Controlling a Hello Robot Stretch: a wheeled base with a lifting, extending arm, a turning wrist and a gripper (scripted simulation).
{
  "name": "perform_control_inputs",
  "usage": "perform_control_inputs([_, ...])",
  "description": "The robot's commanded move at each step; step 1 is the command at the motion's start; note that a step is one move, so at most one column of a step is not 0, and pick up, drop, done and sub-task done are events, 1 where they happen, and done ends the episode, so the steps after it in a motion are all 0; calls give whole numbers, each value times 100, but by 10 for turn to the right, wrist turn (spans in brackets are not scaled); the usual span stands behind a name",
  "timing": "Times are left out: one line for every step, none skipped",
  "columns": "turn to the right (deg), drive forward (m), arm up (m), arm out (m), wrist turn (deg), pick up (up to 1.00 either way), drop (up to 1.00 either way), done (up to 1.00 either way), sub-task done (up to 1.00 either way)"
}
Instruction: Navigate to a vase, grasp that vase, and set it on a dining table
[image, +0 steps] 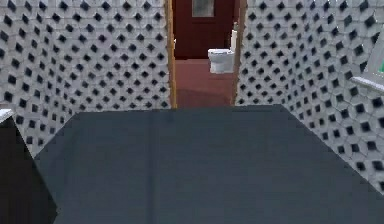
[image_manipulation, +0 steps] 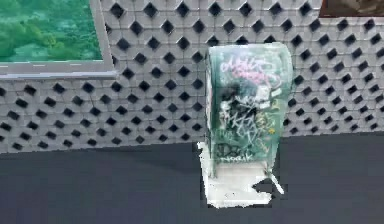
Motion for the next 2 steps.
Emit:
perform_control_inputs([0,100,0,0,0,0,0,0,0])
perform_control_inputs([30,0,0,0,0,0,0,0,0])
